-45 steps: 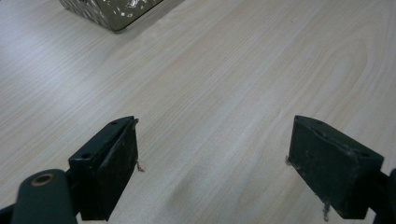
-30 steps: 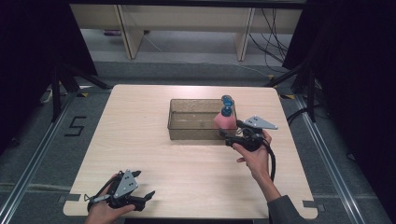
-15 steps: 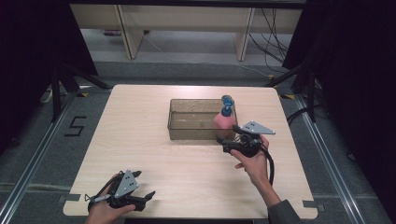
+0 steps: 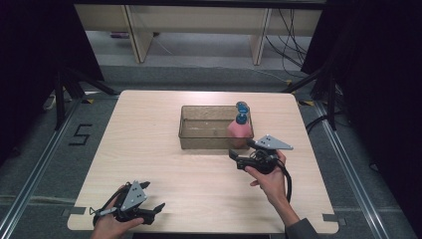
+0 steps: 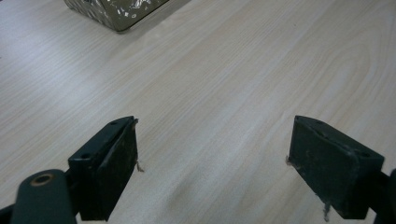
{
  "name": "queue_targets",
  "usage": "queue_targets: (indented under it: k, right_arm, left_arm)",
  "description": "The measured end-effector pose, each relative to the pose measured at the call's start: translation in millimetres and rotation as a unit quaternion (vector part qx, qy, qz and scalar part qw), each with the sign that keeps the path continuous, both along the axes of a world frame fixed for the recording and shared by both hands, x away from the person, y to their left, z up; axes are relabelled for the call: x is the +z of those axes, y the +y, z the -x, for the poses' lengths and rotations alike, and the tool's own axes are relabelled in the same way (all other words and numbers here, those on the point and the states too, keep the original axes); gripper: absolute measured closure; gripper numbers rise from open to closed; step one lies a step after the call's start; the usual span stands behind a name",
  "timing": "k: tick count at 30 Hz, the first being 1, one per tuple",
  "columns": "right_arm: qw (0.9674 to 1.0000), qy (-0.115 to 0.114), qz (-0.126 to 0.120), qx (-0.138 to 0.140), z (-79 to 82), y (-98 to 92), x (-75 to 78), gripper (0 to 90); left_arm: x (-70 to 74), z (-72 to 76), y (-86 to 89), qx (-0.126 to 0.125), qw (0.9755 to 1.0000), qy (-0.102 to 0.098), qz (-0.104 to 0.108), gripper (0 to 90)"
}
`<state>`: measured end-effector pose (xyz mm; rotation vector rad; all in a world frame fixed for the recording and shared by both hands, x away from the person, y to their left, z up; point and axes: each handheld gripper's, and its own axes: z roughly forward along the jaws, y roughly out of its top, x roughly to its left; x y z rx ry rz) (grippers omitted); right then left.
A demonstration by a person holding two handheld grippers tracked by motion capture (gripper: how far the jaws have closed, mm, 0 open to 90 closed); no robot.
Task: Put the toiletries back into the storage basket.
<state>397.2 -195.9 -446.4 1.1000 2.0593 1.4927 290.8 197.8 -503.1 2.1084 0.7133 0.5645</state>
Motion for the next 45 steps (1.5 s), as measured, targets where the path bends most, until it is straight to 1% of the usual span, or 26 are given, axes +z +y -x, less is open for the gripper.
queue_targets:
  k: [2,3,5,7,8,9,11,12,13,16,18,19,22,24,26,27,28,30,31,32,34,35,36,42,43,45]
  right_arm:
    - [1.0,-0.004,-0.001,0.0,1.2,-0.6,-1.3,18.2]
    - [0.9999,0.014,-0.008,-0.002,4.0,0.8,-1.5,18.0]
    - [1.0,0.002,0.001,0.003,3.8,-0.5,-2.6,17.3]
    - [1.0,0.002,-0.005,0.003,6.0,0.3,-3.6,17.0]
    - [0.9999,-0.007,0.008,0.006,5.4,-1.6,-3.5,16.7]
    - [0.9999,0.009,-0.002,0.005,7.5,-0.7,-3.9,16.7]
    - [0.9999,0.003,-0.004,0.012,6.8,-1.5,-6.0,16.5]
    - [0.9997,0.018,-0.01,0.011,9.2,-0.9,-6.4,16.5]
    - [0.9998,-0.005,0.001,0.018,7.2,-1.4,-8.1,16.3]
    - [0.9998,0.013,-0.008,0.01,13.4,1.9,-8.8,16.0]
    - [0.9998,-0.005,0.007,0.02,12.6,-0.3,-9.3,15.9]
    - [0.9994,0.029,-0.012,0.018,17.0,2.0,-8.7,15.9]
    - [0.9997,0.003,0.001,0.026,16.6,0.5,-9.6,16.0]
    - [0.9994,0.025,-0.008,0.021,21.0,2.4,-8.1,16.0]
    - [0.9996,0.003,-0.002,0.029,19.3,0.2,-8.0,16.0]
    - [0.9997,0.009,0.001,0.024,20.8,-0.9,-7.1,16.0]
    - [0.9997,0.008,-0.001,0.024,21.4,-1.5,-7.4,16.0]
    - [0.9995,0.021,-0.01,0.02,24.5,-2.4,-7.3,16.0]
    - [0.9998,-0.002,0.004,0.018,22.8,-5.3,-7.9,16.0]
    - [0.9994,0.025,-0.014,0.017,26.2,-4.1,-7.9,16.0]
    - [0.9997,0.012,0.004,0.021,25.9,-7.6,-8.4,16.1]
    - [0.9998,0.009,-0.005,0.02,26.6,-7.4,-9.3,16.1]
    - [0.9997,0.015,-0.009,0.018,28.0,-7.4,-9.5,16.1]
    - [0.9997,0.003,-0.002,0.024,32.0,-8.0,-11.7,16.1]
    - [0.9995,0.025,-0.003,0.018,35.4,-7.9,-11.3,16.1]
    - [0.9997,0.011,-0.001,0.022,36.3,-9.1,-12.6,16.2]
  left_arm:
    - [0.8,0.1,0.2,-0.003,1.0,0.001,-0.002,15.1]
    - [1.1,0.0,0.2,-0.003,1.0,0.001,-0.002,15.2]
    - [2.6,-1.0,1.9,-0.006,0.9998,-0.001,-0.017,15.1]
    - [1.4,-0.8,0.3,-0.002,1.0,0.0,-0.006,15.2]
    - [0.7,-0.6,-0.6,-0.002,1.0,0.001,0.002,15.2]
    - [1.3,-0.6,0.1,-0.004,1.0,0.001,-0.004,15.2]
    - [2.9,-0.8,1.3,-0.007,0.9999,-0.003,-0.015,15.1]
    - [3.0,-0.8,1.3,-0.006,0.9999,-0.003,-0.015,15.1]
    - [3.1,-0.6,1.3,-0.006,0.9999,-0.005,-0.014,15.2]
    - [2.8,0.5,0.9,-0.004,1.0,-0.001,-0.004,15.1]
    - [2.5,0.4,1.3,-0.003,1.0,-0.003,0.001,15.1]
    - [2.8,0.5,1.9,-0.003,1.0,-0.001,-0.003,15.1]
    - [2.7,2.0,2.6,-0.005,0.9998,-0.007,-0.017,15.1]
    - [2.4,3.6,3.0,-0.004,1.0,-0.006,-0.007,15.1]
    - [3.5,3.5,5.1,-0.003,0.9999,-0.007,-0.009,15.1]
    - [3.8,3.3,5.7,-0.001,0.9999,-0.009,-0.012,15.1]
    - [2.4,3.5,3.8,0.007,0.9999,-0.008,0.006,15.1]
    - [3.4,2.7,5.3,0.004,0.9999,-0.01,-0.008,15.1]
    - [2.8,2.8,4.4,0.003,0.9999,-0.01,-0.003,15.1]
    - [2.9,2.9,4.3,0.0,1.0,-0.006,-0.005,15.1]
    - [3.3,3.4,4.9,-0.002,0.9999,-0.007,-0.015,15.1]
    - [1.7,3.9,3.2,0.001,1.0,-0.006,0.002,15.1]
    - [2.6,3.5,4.9,-0.002,0.9999,-0.006,-0.011,15.1]
    - [3.2,2.7,5.9,0.001,0.9999,-0.009,-0.011,15.1]
    - [3.2,2.9,5.9,0.0,0.9999,-0.008,-0.012,15.1]
    - [2.9,2.8,5.7,-0.002,0.9999,-0.004,-0.011,15.1]
